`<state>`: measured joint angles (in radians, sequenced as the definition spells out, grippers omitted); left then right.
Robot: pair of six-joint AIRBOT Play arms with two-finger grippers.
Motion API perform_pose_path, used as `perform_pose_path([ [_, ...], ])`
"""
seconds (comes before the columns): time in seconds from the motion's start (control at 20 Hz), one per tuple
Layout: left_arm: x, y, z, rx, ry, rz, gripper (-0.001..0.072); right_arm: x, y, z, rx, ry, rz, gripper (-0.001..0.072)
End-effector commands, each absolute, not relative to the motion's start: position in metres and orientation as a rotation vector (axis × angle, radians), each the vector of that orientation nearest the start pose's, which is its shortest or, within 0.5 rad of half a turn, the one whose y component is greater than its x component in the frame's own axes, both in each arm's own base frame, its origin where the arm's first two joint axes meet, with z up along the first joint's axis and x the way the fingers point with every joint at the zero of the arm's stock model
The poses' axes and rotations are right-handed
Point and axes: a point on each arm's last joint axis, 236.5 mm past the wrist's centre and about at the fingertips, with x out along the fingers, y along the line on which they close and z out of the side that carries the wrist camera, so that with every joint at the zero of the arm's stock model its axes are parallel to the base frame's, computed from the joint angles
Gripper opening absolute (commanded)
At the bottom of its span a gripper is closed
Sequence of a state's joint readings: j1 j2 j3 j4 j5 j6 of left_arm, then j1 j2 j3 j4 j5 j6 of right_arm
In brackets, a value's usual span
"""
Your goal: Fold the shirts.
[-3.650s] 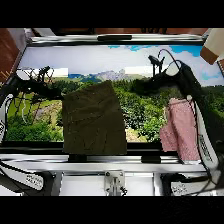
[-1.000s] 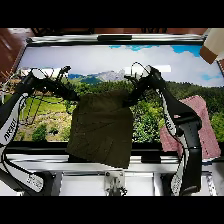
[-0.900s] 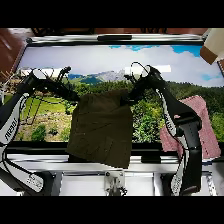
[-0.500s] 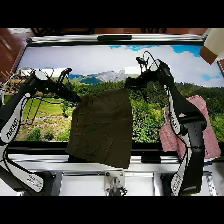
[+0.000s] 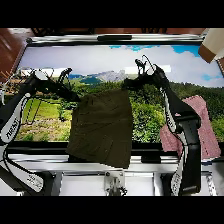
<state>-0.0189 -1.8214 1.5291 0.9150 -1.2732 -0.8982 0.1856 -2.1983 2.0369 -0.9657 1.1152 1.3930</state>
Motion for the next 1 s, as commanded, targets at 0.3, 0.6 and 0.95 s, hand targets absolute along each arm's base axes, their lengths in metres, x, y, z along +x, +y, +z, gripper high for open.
perform_pose_path([
  [0.3, 0.458, -0.133, -0.056, -0.117, 1.268, -0.785, 0.006, 0.552, 0.23, -0.042, 0.204, 1.148, 0.694, 0.0088],
  [0.6, 0.477, -0.128, -0.008, -0.28, 1.171, -0.818, 0.0059, 0.545, 0.227, 0.04, 0.135, 1.022, 0.75, 0.0088],
  [0.95, 0.434, -0.109, 0.022, -0.096, 1.325, -0.814, 0.0055, 0.459, 0.215, 0.066, -0.125, 1.257, 0.712, 0.0088],
])
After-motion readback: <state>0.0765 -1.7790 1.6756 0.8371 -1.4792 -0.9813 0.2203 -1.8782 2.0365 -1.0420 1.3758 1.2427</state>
